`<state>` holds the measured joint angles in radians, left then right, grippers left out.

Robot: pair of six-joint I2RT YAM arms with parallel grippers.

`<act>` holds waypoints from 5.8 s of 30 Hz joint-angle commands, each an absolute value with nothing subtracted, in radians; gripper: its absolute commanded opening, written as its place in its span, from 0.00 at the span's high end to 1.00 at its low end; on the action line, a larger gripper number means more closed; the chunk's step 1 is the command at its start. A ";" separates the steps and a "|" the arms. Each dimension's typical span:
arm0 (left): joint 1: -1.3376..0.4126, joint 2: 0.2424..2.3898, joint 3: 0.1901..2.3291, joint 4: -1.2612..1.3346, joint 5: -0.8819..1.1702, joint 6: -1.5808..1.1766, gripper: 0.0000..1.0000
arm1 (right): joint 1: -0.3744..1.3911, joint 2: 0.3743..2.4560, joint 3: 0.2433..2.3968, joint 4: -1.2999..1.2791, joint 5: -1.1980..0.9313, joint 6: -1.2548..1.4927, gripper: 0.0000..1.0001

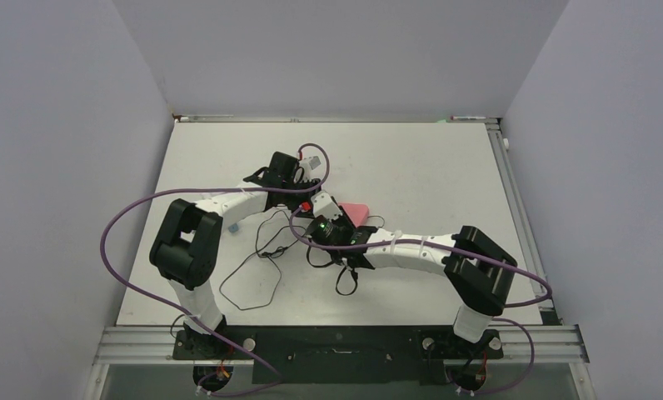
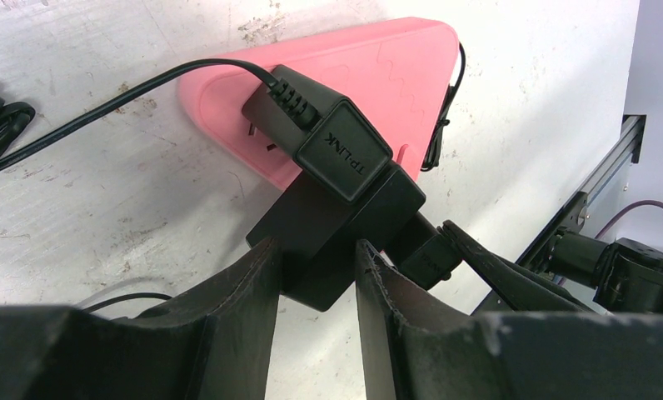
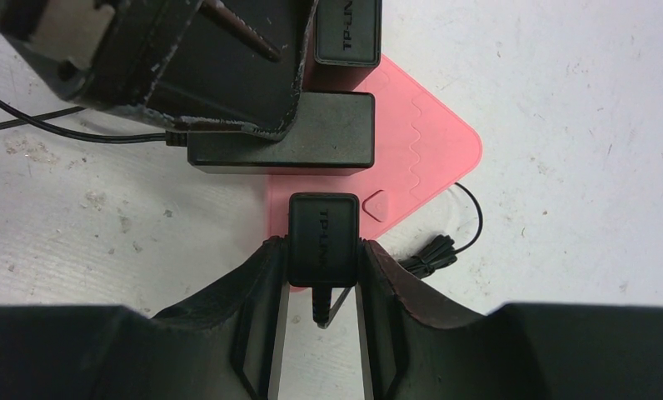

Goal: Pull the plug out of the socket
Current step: Remove the plug from the socket.

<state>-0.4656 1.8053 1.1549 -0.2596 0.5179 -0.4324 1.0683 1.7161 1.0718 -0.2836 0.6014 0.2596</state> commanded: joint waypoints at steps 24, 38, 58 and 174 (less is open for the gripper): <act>-0.488 1.852 1.157 -0.322 0.422 -0.391 0.68 | 0.806 1.568 0.981 -0.129 0.090 0.388 0.95; -0.489 1.852 1.160 -0.328 0.420 -0.389 0.68 | 0.902 1.606 1.039 -0.193 0.300 0.412 0.95; -0.489 1.858 1.162 -0.331 0.421 -0.390 0.69 | 1.060 1.701 1.154 -0.311 0.613 0.375 0.95; -0.503 1.882 1.170 -0.348 0.410 -0.380 0.70 | 0.934 1.634 1.119 -0.255 0.343 0.391 0.95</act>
<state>-0.4839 1.8240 1.1851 -0.2565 0.4816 -0.4221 0.9897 1.7195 1.1423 -0.3985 0.5079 0.3531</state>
